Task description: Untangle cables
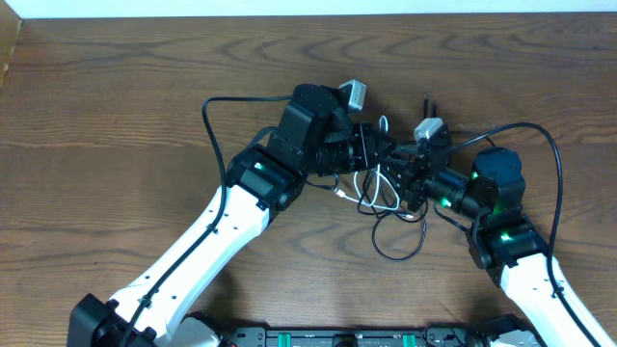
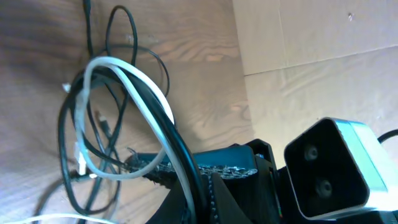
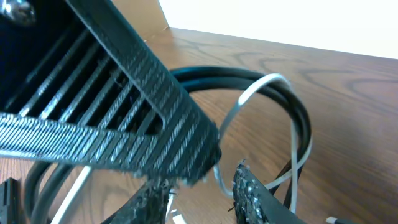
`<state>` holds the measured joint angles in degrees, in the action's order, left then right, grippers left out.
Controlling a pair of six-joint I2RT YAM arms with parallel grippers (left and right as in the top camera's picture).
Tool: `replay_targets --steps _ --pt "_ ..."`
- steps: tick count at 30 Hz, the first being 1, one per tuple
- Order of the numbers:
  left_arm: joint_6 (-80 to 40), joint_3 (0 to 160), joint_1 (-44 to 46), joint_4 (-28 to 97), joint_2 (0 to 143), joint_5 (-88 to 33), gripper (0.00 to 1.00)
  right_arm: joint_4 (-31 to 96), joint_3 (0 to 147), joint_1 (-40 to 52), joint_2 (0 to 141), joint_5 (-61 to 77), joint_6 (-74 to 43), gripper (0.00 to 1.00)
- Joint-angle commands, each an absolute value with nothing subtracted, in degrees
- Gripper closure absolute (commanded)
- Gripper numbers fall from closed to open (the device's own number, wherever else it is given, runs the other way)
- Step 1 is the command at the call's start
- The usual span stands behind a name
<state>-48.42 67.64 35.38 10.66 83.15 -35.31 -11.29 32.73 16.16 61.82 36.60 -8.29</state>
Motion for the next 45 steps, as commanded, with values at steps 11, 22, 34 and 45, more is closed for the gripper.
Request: replay_targets --steps 11,22,34,45 --pt "-54.11 68.49 35.44 10.33 83.02 -41.41 0.92 -13.80 33.10 16.67 62.81 37.80 -6.79 0.99" --pt "-55.37 68.49 35.27 10.28 83.05 -40.97 0.92 -13.28 33.10 16.56 63.13 37.63 -6.76 0.99" --pt "-64.42 68.49 35.29 4.01 83.05 -42.41 0.93 -15.00 33.10 16.60 67.22 37.91 -7.14 0.99" --pt "-61.49 68.49 33.69 4.01 83.05 -42.44 0.92 -19.14 33.10 16.45 67.96 38.13 -9.23 0.99"
